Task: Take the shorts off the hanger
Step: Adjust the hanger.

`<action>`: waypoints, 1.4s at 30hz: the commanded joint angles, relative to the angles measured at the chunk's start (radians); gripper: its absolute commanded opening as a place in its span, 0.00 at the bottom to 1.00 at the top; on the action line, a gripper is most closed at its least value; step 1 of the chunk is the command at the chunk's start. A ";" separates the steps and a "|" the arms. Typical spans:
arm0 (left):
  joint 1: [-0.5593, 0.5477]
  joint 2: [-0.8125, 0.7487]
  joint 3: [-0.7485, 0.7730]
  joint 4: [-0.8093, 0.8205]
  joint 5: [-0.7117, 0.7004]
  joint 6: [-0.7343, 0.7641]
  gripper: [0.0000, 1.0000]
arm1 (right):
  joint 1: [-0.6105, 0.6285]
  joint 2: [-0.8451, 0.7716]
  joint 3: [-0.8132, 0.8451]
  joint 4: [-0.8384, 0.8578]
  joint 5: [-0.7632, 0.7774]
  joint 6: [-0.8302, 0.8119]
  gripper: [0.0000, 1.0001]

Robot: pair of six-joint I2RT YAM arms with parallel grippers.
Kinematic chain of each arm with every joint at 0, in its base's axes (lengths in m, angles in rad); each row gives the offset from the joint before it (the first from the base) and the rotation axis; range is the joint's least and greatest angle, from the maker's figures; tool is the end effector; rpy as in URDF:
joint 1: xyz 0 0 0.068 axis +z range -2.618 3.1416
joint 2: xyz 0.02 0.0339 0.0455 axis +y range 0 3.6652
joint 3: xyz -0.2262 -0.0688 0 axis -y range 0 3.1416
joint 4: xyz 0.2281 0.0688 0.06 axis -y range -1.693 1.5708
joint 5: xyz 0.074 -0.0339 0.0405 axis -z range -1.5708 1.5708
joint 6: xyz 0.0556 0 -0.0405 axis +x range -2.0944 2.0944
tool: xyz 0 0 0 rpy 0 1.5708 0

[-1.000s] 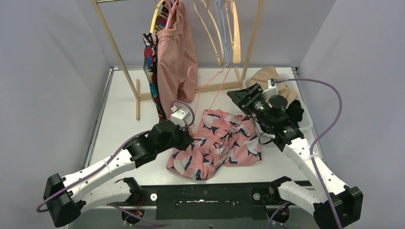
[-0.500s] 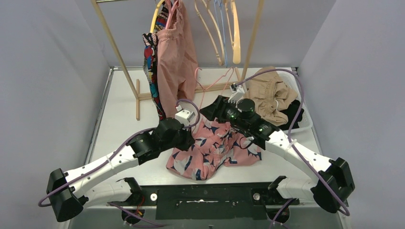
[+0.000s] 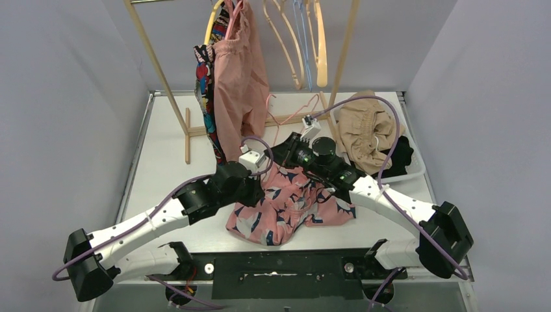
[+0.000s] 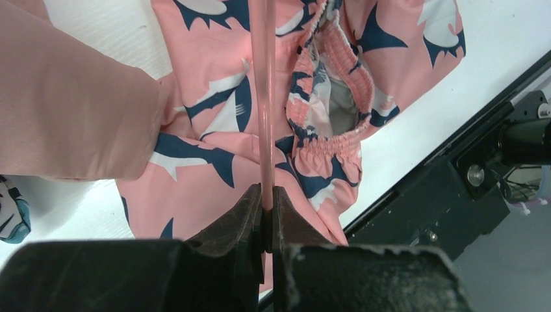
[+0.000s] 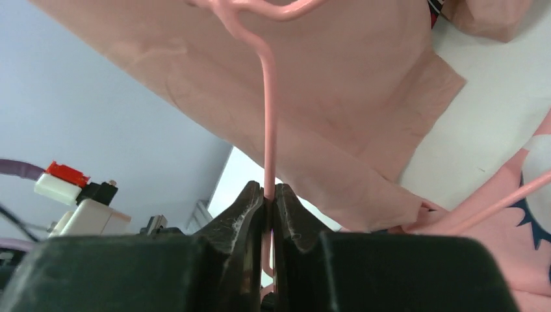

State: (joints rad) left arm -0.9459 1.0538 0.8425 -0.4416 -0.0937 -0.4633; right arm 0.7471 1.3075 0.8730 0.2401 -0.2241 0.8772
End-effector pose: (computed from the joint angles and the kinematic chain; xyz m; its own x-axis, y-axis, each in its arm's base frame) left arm 0.1485 -0.1969 0.2424 -0.6594 0.1535 -0.7360 0.5246 0.7952 -0.3041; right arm 0.2257 0.2259 0.2655 -0.7231 0.3522 -0.5943 -0.4168 0.4635 0.7819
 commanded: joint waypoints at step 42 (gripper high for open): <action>0.003 -0.381 -0.338 0.579 -0.045 -0.038 0.00 | -0.111 0.017 -0.128 0.403 -0.166 0.459 0.00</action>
State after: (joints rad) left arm -0.9447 0.6701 0.4755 0.1051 -0.1535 -0.5167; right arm 0.6418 1.3266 0.7280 0.5488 -0.3626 1.3262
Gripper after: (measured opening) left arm 0.034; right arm 0.066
